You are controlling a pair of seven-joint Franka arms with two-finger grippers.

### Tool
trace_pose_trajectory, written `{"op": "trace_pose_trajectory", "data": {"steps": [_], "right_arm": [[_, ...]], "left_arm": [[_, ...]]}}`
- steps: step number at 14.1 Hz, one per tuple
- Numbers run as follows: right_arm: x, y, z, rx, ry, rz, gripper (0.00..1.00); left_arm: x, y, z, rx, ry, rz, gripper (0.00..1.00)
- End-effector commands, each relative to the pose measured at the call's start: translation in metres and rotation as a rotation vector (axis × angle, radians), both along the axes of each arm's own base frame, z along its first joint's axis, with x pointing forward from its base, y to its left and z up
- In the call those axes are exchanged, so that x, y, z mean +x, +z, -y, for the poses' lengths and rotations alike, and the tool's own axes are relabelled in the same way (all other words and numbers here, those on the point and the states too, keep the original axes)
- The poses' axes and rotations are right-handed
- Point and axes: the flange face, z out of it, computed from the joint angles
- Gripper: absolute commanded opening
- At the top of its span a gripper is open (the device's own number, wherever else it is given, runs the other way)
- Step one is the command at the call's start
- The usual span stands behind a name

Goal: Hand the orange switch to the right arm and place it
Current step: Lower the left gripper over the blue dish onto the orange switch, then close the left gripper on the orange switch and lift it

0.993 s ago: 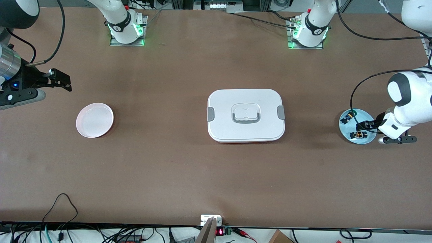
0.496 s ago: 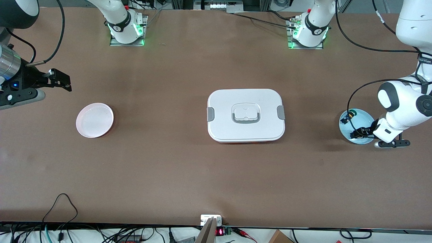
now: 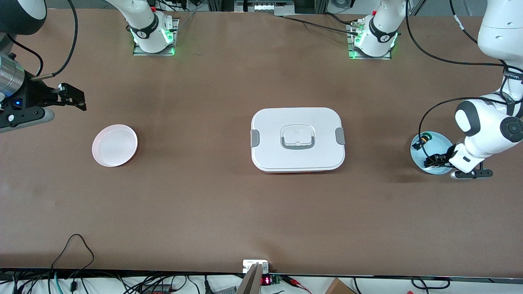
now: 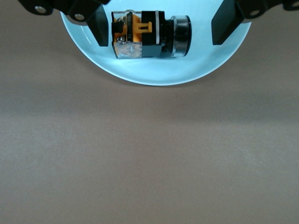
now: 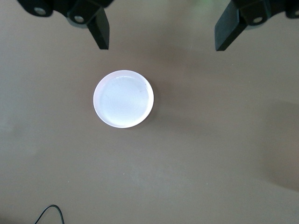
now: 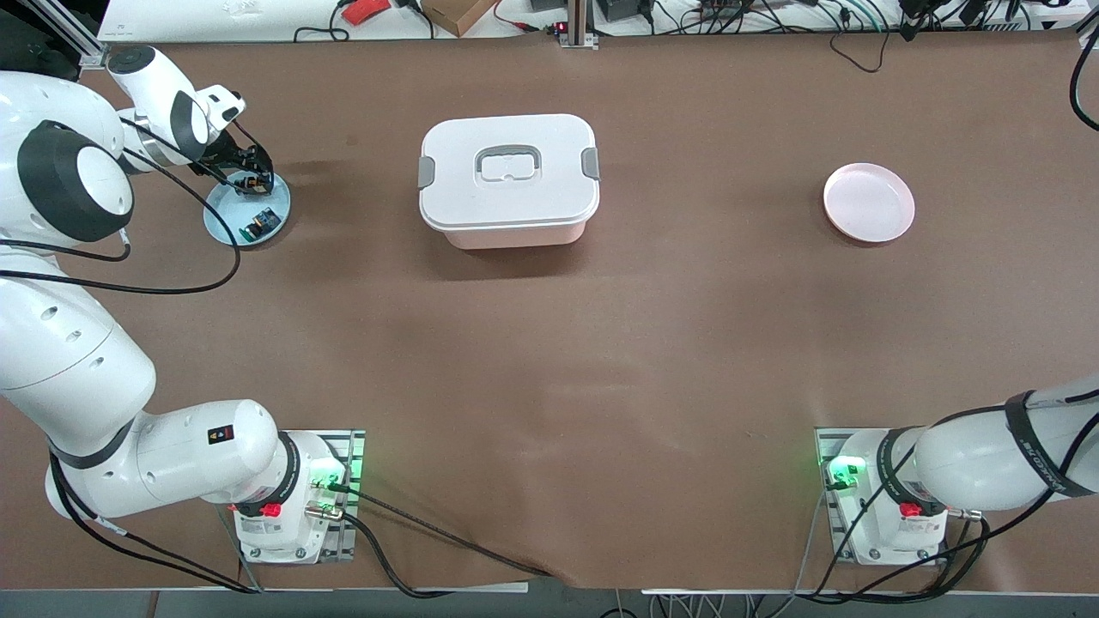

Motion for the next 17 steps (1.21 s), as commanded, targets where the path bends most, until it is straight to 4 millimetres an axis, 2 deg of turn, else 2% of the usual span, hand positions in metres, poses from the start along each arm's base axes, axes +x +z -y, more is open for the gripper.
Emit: {"op": "trace_pose_trajectory", "data": {"steps": [1, 4, 5, 6, 7, 8, 10, 12, 14, 17], "right_arm": [[-0.001, 0.004, 0.001, 0.013, -0.018, 0.007, 1.0], [-0.001, 0.004, 0.001, 0.013, -0.018, 0.008, 1.0], [-0.001, 0.004, 0.001, 0.013, -0.018, 0.007, 1.0], [-0.001, 0.004, 0.001, 0.013, -0.018, 0.007, 1.0], [-0.001, 0.004, 0.001, 0.013, -0.018, 0.007, 1.0], [-0.001, 0.004, 0.001, 0.013, -0.018, 0.007, 1.0], [-0.001, 0.004, 0.001, 0.013, -0.018, 0.007, 1.0], [-0.001, 0.004, 0.001, 0.013, -0.018, 0.007, 1.0], [-0.001, 0.004, 0.001, 0.013, -0.018, 0.008, 1.0], [-0.001, 0.004, 0.001, 0.013, -0.018, 0.008, 1.0]], "left_arm": [[-0.004, -0.003, 0.0, -0.009, -0.016, -0.003, 0.96], [-0.007, -0.011, 0.001, -0.013, -0.016, -0.017, 0.92], [-0.007, -0.01, 0.0, -0.013, -0.016, -0.015, 0.78], [-0.007, -0.01, 0.0, -0.013, -0.016, -0.015, 0.54], [-0.005, -0.009, 0.0, -0.013, -0.015, -0.012, 0.42], [-0.005, -0.009, 0.0, -0.013, -0.011, -0.012, 0.36], [-0.006, -0.007, 0.0, -0.016, -0.007, -0.019, 0.29], [-0.002, 0.006, 0.0, -0.011, -0.013, -0.007, 0.27], [0.003, 0.027, 0.002, -0.02, -0.057, -0.03, 0.27], [0.021, 0.081, 0.004, -0.059, -0.13, -0.142, 0.24]]}}
